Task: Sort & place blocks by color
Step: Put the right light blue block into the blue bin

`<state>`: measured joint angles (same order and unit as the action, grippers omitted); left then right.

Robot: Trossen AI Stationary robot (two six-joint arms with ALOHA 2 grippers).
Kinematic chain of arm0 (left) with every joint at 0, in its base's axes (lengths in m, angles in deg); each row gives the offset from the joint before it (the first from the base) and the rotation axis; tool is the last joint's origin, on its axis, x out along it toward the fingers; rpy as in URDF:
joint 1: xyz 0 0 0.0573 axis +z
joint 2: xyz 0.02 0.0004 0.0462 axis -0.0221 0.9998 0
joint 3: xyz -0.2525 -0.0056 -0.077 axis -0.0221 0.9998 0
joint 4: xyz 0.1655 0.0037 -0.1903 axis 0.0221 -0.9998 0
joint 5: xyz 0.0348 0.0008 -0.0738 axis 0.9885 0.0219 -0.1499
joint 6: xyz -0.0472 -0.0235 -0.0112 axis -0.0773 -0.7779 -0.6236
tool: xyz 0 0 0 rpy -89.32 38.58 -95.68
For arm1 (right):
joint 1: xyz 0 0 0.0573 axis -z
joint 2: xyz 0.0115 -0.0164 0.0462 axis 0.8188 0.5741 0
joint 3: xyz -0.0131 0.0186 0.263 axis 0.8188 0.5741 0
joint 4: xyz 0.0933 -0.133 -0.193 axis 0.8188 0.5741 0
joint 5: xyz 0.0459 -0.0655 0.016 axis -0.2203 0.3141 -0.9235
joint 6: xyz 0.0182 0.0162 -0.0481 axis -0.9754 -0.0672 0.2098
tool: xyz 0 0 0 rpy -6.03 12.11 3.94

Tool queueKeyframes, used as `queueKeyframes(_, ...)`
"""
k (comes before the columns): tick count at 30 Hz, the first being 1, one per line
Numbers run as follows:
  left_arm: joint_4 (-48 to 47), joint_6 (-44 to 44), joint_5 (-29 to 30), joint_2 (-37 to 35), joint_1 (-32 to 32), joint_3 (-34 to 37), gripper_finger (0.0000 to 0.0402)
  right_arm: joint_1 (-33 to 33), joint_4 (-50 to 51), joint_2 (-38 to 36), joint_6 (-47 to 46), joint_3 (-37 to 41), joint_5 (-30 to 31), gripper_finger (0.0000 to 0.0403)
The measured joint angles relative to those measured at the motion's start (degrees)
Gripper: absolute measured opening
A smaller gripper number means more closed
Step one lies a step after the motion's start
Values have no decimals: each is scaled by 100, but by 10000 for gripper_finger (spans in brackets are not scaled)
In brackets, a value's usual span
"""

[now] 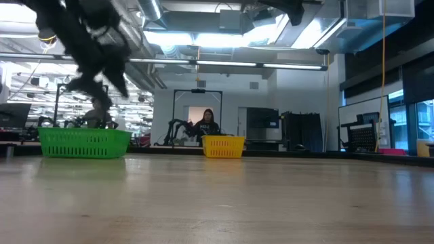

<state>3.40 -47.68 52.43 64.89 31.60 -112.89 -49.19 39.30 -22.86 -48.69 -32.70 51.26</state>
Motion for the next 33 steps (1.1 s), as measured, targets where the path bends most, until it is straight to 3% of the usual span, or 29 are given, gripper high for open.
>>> queueKeyframes(7,268,571,248,-493,-163,-919,250,-1,-2,0,-2,0,-2,332)
queueKeyframes(14,2920,1328,79,-756,-1499,-1019,250,-1,-3,-1,-4,0,0,332)
queueKeyframes(17,3498,1792,274,-741,-2191,-989,250,-1,-4,-2,27,0,0,332)
queueKeyframes(24,3666,2437,1132,-686,-3013,-982,250,0,-4,-2,168,0,0,332)
queueKeyframes(33,3691,2437,1106,-695,-3071,-982,250,-1,-4,-2,173,0,0,332)
